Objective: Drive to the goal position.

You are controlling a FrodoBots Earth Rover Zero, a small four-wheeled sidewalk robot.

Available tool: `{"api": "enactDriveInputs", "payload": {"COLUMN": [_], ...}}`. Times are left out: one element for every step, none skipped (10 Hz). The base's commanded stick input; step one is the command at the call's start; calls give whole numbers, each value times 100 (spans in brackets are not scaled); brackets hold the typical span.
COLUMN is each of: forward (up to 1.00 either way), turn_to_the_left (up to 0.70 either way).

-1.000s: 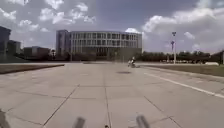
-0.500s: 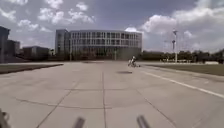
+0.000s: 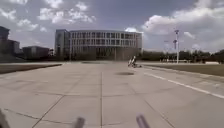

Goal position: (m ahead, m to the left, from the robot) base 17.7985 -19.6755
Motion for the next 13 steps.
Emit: {"api": "enactDriveInputs", "payload": {"forward": [70,70,70,70,70,70,70,70,70,70,70,70,70], "turn_to_the_left": [0,0,0,0,0,0,0,0,0,0,0,0,0]}}
